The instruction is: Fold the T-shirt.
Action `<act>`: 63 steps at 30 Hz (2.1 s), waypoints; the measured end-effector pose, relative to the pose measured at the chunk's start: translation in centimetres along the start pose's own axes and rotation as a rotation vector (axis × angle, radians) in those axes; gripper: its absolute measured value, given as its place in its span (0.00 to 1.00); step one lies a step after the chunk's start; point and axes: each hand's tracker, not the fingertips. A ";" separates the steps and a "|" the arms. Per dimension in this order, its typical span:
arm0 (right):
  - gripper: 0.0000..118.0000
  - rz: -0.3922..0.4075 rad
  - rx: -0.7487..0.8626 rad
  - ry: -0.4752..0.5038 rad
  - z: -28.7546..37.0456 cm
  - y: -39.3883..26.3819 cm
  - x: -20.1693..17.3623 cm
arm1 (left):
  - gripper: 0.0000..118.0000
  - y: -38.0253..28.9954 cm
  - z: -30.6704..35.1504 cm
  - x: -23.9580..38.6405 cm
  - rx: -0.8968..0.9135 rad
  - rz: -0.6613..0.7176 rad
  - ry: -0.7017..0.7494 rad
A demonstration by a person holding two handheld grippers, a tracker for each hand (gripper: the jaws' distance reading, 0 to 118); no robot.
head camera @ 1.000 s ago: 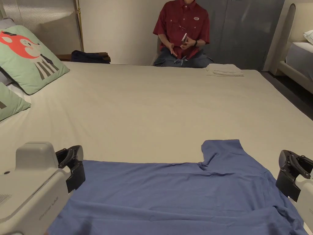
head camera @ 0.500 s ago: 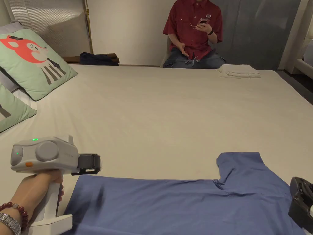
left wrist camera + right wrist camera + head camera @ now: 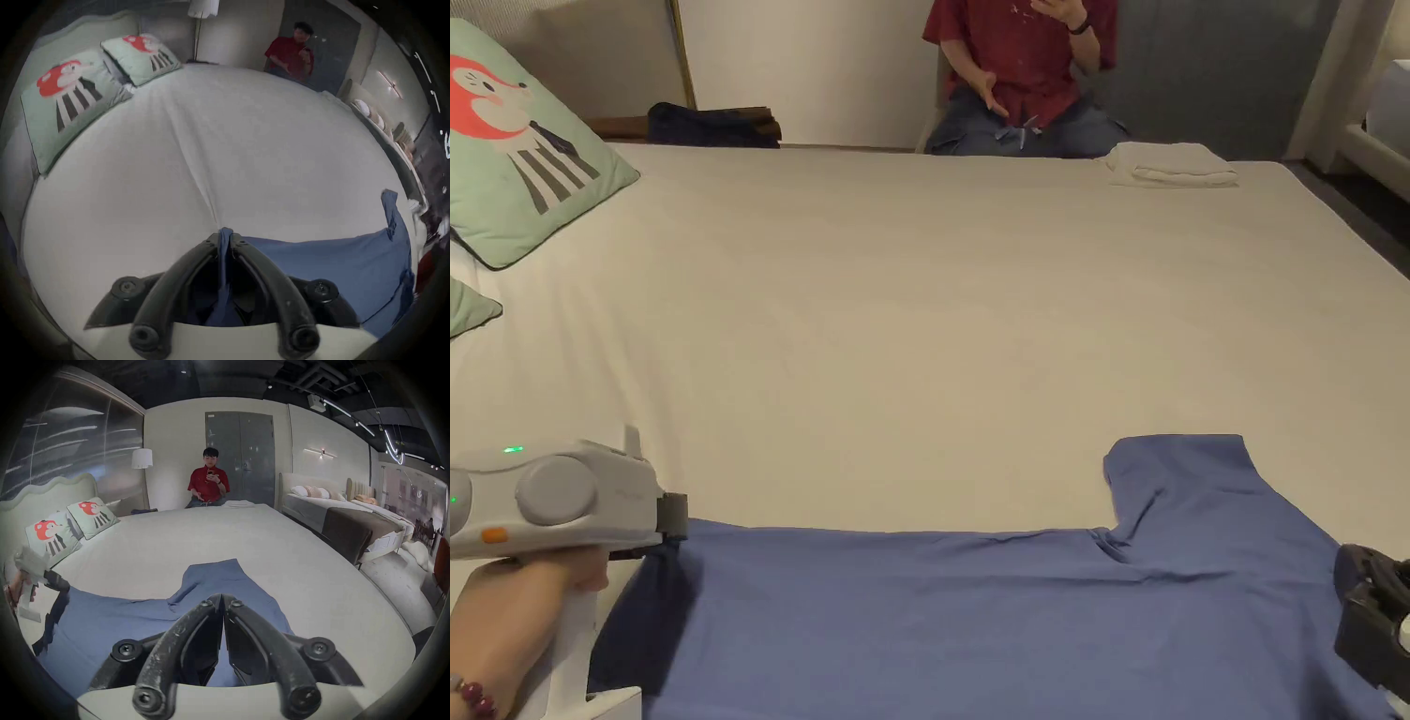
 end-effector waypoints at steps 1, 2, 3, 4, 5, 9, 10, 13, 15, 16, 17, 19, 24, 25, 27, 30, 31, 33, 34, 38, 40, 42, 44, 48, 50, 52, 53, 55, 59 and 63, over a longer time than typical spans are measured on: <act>0.00 -0.008 -0.005 -0.008 -0.7 0.6 0.6 | 0.02 -0.1 0.8 -0.1 0.018 -0.011 -0.008; 0.04 -0.008 -0.021 -0.022 -1.4 1.2 1.1 | 0.02 -0.3 1.6 -0.2 0.028 -0.003 -0.017; 0.24 -0.004 -0.101 -0.039 -2.8 2.1 1.9 | 0.02 -0.2 2.2 -0.4 0.040 0.007 -0.026; 0.49 -0.026 -0.163 -0.041 -4.2 2.8 2.8 | 0.02 -0.2 2.6 -0.6 0.047 0.016 -0.038; 0.72 -0.049 -0.215 -0.036 -5.7 3.2 3.6 | 0.02 -0.3 3.2 -0.7 0.057 0.023 -0.053; 0.86 -0.072 -0.387 -0.042 -11.2 3.9 6.3 | 0.01 -0.9 4.5 -0.4 0.081 0.028 -0.109; 0.86 -0.063 -0.415 -0.075 -12.0 3.8 6.2 | 0.01 -1.1 4.7 -0.3 0.088 0.015 -0.102; 0.86 -0.052 -0.529 -0.075 -15.1 3.1 6.8 | 0.01 -1.3 4.6 -0.3 0.085 0.009 -0.103; 0.86 -0.068 -0.584 -0.066 -16.4 2.6 6.7 | 0.01 -1.4 4.6 -0.4 0.081 0.008 -0.102; 0.84 -0.058 -0.598 -0.069 -16.8 2.5 6.5 | 0.01 -1.5 4.5 -0.4 0.078 0.007 -0.103; 0.78 -0.047 -0.615 -0.081 -17.0 2.4 6.2 | 0.01 -1.5 4.5 -0.5 0.075 0.006 -0.101; 0.39 -0.038 -0.631 -0.071 -16.7 2.5 5.6 | 0.01 -1.6 4.4 -0.5 0.073 0.001 -0.095; 0.02 0.025 -0.573 -0.027 -13.4 4.4 5.3 | 0.01 -2.0 4.9 -0.6 0.072 0.001 -0.092; 0.02 0.027 -0.567 -0.014 -12.5 4.9 5.5 | 0.01 -2.0 5.2 -0.7 0.076 -0.002 -0.091; 0.02 0.042 -0.522 0.017 -10.3 5.9 6.0 | 0.01 -2.1 6.0 -0.9 0.082 -0.005 -0.093; 0.02 0.027 -0.464 0.057 -6.6 7.1 6.9 | 0.01 -2.5 7.7 -1.4 0.097 0.000 -0.099; 0.02 0.028 -0.449 0.070 -5.0 7.5 7.2 | 0.01 -2.7 8.4 -1.6 0.105 0.001 -0.098; 0.02 0.042 -0.421 0.078 -2.0 7.7 7.5 | 0.01 -3.6 10.0 -2.2 0.114 0.003 -0.100; 0.02 0.054 -0.408 0.087 -0.9 7.8 7.6 | 0.01 -4.1 10.8 -2.6 0.118 0.007 -0.102; 0.02 0.054 -0.394 0.132 4.2 7.3 7.7 | 0.01 -6.9 13.4 -3.8 0.124 0.018 -0.108; 0.02 0.069 -0.386 0.146 6.8 6.6 7.6 | 0.01 -8.7 14.2 -4.1 0.114 0.008 -0.099; 0.02 0.096 -0.389 0.151 8.7 5.8 7.3 | 0.01 -10.4 15.0 -4.4 0.106 0.007 -0.101; 0.02 0.116 -0.405 0.156 10.5 4.5 7.1 | 0.01 -12.3 15.7 -4.8 0.101 0.018 -0.101; 0.02 0.146 -0.484 0.145 11.2 0.8 8.6 | 0.01 -16.3 15.8 -5.4 0.045 0.023 -0.097; 0.02 0.149 -0.518 0.136 11.4 -1.1 8.2 | 0.01 -17.9 15.1 -5.6 0.006 0.025 -0.091; 0.02 0.144 -0.553 0.122 11.0 -2.9 8.4 | 0.01 -19.3 14.5 -5.7 -0.015 0.030 -0.089; 0.02 0.138 -0.567 0.119 10.8 -3.7 8.5 | 0.01 -19.8 14.3 -5.7 -0.028 0.026 -0.086; 0.02 0.142 -0.591 0.103 10.7 -5.2 8.3 | 0.01 -20.8 13.8 -5.6 -0.040 0.017 -0.081; 0.02 0.147 -0.608 0.085 10.5 -7.1 8.5 | 0.01 -21.8 12.9 -5.9 -0.056 0.023 -0.069; 0.03 0.115 -0.584 0.087 11.1 -7.6 8.8 | 0.11 -22.1 13.3 -6.0 -0.025 0.046 -0.077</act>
